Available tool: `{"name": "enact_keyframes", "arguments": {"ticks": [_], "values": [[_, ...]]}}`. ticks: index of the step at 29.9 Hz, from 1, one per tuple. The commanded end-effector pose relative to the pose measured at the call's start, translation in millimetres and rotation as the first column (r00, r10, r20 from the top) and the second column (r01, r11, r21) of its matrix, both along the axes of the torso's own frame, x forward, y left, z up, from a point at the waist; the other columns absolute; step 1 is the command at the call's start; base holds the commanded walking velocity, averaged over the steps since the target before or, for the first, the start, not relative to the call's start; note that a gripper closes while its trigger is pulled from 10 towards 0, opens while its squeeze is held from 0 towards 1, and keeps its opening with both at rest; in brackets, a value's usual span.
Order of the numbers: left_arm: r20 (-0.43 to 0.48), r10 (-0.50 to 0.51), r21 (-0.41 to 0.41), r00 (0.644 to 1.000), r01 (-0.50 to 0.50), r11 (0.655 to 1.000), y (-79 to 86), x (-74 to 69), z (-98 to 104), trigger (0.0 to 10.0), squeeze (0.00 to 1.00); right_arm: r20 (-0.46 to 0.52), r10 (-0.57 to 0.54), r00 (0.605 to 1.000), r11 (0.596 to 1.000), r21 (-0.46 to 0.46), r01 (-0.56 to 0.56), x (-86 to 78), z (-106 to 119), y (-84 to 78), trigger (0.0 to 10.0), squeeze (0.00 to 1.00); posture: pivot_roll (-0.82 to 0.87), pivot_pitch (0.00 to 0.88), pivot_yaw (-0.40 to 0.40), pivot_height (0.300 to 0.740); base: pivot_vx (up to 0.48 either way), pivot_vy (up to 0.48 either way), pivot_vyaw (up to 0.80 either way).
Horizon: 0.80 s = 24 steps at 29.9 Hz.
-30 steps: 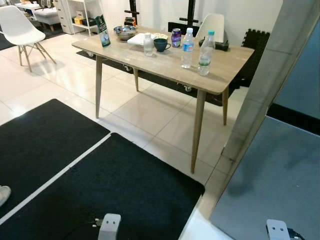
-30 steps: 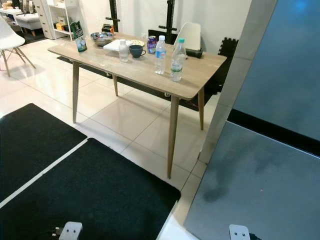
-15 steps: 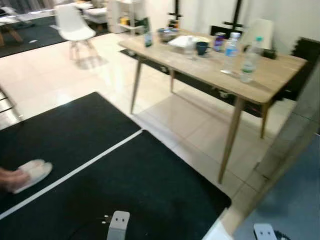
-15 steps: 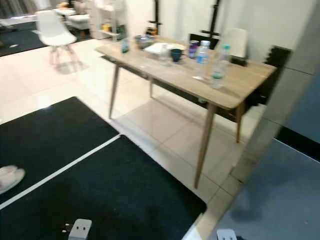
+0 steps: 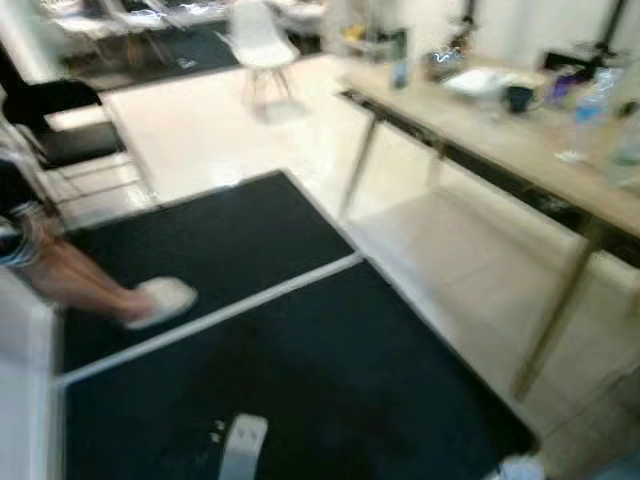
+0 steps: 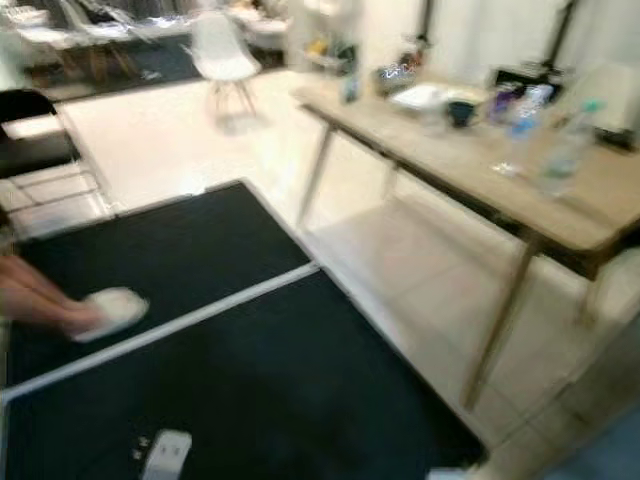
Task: Restocking fridge
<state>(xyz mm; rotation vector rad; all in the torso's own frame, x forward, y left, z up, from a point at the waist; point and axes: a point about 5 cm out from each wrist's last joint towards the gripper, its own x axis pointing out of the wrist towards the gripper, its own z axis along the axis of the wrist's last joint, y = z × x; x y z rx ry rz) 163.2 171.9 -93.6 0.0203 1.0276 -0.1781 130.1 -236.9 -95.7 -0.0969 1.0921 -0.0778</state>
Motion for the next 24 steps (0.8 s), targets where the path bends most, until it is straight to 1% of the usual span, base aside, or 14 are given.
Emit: {"name": "enact_keyframes", "arguments": {"ticks": [1,2,8,13,24], "values": [[-0.002,0.012,-0.022,1.000,-0.012,1.000,-1.3,1.2,0,10.0,0.00,-0.002,0.013,1.000,1.000,0.012,-0.013,1.9,-1,8.2,10.0,0.00,-0.06,0.000,0.007,0.740,0.000,0.000,0.76],[-0.004,0.016,-0.030,1.000,-0.016,0.999,-2.1,1.0,0,10.0,0.00,0.000,0.017,1.000,1.000,0.008,-0.017,2.9,-1,8.5,10.0,0.00,-0.06,0.000,0.007,0.740,0.000,0.000,0.76],[-0.041,0.030,-0.059,0.999,-0.033,0.998,-5.5,-9.5,-4,10.0,0.00,0.002,0.021,1.000,1.000,-0.019,-0.021,4.2,0,3.9,10.0,0.00,-0.06,0.000,-0.008,0.740,0.000,0.000,0.00],[-0.051,0.028,-0.064,0.998,-0.032,0.997,-7.1,-13.6,-6,10.0,0.00,-0.004,0.021,1.000,0.999,-0.028,-0.021,3.3,1,-0.1,10.0,0.00,-0.06,0.000,-0.011,0.740,0.000,0.000,0.00],[-0.051,0.019,-0.073,0.999,-0.022,0.997,-9.5,-13.2,-6,10.0,0.00,-0.003,0.029,1.000,0.999,-0.030,-0.029,3.8,1,-1.1,10.0,0.00,-0.07,0.000,-0.015,0.740,0.276,0.000,0.00]]}}
